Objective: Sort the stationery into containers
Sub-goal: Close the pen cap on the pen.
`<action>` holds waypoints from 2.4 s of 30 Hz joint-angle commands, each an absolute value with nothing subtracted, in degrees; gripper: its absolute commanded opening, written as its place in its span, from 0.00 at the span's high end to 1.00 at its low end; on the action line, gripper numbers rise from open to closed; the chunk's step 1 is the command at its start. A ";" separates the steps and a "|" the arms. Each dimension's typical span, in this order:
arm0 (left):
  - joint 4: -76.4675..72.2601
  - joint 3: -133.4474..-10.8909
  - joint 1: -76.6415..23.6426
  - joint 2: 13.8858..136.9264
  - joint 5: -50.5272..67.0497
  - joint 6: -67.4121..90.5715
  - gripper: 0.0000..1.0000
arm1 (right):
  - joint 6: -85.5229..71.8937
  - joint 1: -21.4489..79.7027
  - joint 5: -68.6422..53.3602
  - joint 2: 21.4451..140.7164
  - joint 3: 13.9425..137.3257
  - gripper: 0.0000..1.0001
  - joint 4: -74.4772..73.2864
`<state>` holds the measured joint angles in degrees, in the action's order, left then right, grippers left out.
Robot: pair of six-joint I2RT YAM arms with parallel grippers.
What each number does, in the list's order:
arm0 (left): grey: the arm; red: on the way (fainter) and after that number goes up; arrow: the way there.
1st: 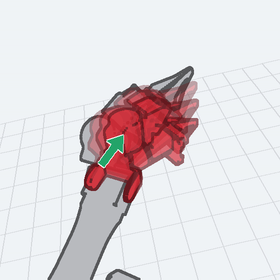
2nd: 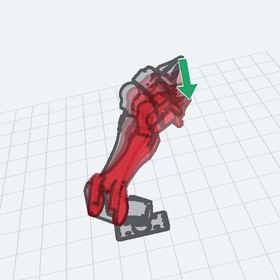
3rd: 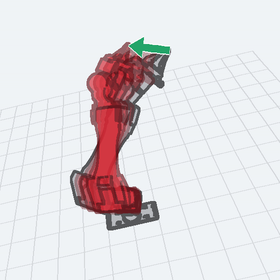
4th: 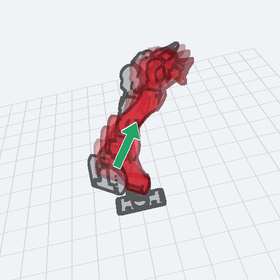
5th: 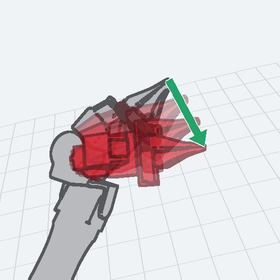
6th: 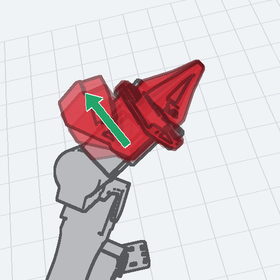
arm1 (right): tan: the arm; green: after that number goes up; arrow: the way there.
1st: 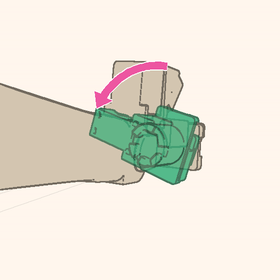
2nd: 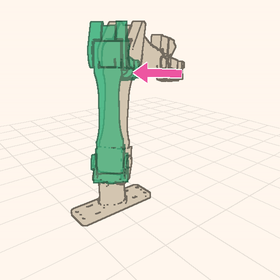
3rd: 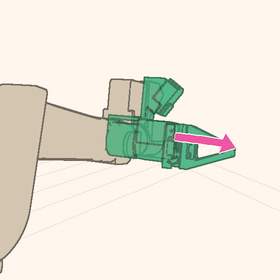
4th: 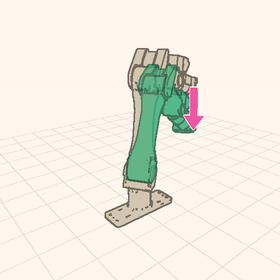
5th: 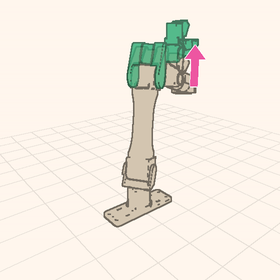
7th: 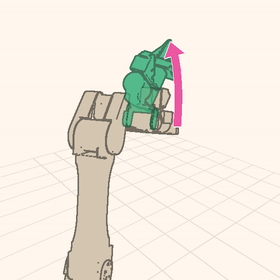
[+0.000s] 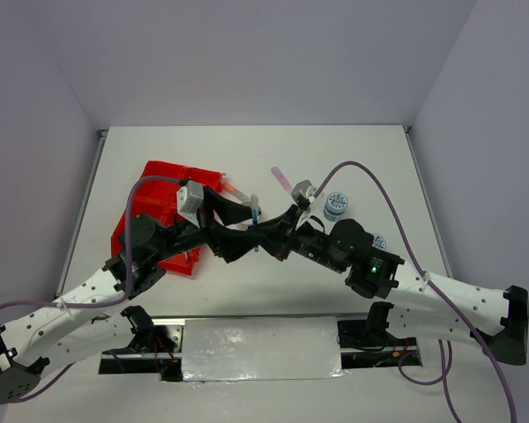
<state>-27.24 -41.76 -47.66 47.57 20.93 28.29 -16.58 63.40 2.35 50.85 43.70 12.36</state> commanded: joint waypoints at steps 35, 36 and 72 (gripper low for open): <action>-17.84 -50.71 -47.90 48.78 11.51 21.09 0.46 | -14.77 63.28 -0.35 53.26 48.08 1.00 10.81; -17.84 -50.54 -47.99 48.78 11.60 21.09 0.56 | -14.68 63.28 -0.26 53.17 48.08 1.00 10.90; -23.12 -31.91 -51.85 54.93 19.60 25.93 1.00 | -7.47 58.63 0.62 56.60 69.86 1.00 16.08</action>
<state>-38.89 -37.93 -47.97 51.29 10.63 24.45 -8.01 60.55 -1.37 58.28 58.24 -9.21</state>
